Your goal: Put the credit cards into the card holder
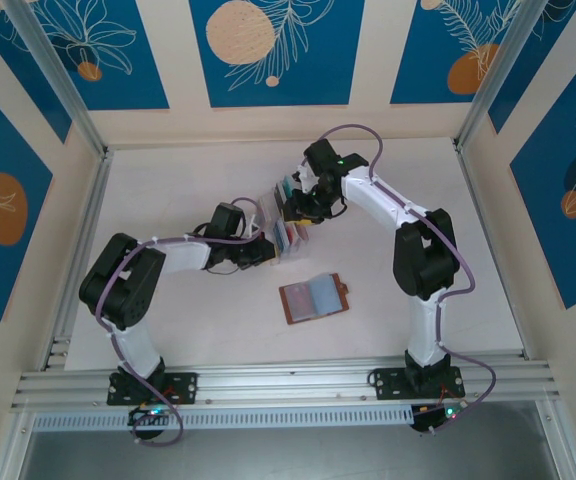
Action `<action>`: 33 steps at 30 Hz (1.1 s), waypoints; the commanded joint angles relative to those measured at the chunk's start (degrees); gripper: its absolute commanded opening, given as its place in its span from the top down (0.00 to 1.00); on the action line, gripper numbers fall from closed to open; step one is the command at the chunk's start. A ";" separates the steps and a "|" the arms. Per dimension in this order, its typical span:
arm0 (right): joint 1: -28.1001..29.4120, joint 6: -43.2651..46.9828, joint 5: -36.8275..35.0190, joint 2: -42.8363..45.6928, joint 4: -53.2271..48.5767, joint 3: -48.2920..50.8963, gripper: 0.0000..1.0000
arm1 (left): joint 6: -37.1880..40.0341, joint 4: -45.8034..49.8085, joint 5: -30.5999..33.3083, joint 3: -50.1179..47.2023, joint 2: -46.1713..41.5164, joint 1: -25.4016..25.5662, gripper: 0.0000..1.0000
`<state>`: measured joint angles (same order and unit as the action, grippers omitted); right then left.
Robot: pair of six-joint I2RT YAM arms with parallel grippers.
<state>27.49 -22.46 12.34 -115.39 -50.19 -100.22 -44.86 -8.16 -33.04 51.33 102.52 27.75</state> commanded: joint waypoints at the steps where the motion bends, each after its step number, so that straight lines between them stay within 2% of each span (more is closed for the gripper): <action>1: -0.06 0.30 3.13 1.70 0.35 -0.44 0.63 | -0.62 -1.55 -1.58 -0.93 1.25 -0.86 0.96; 9: -0.18 0.02 2.78 1.85 0.38 -0.37 0.69 | -0.66 -1.84 -1.59 -1.32 1.17 -0.90 0.96; 25: -1.13 -0.04 2.18 3.37 -0.13 0.42 0.75 | -1.08 -2.29 -1.91 -1.50 1.48 -1.05 0.96; 33: -2.45 -0.23 -0.20 4.68 -1.09 1.45 0.79 | 0.66 1.48 -0.86 -0.55 -2.14 -1.90 0.96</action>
<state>25.71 -22.50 12.29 -113.03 -50.24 -99.94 -45.47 -9.13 -33.63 50.61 103.00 27.00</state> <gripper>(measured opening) 0.218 0.041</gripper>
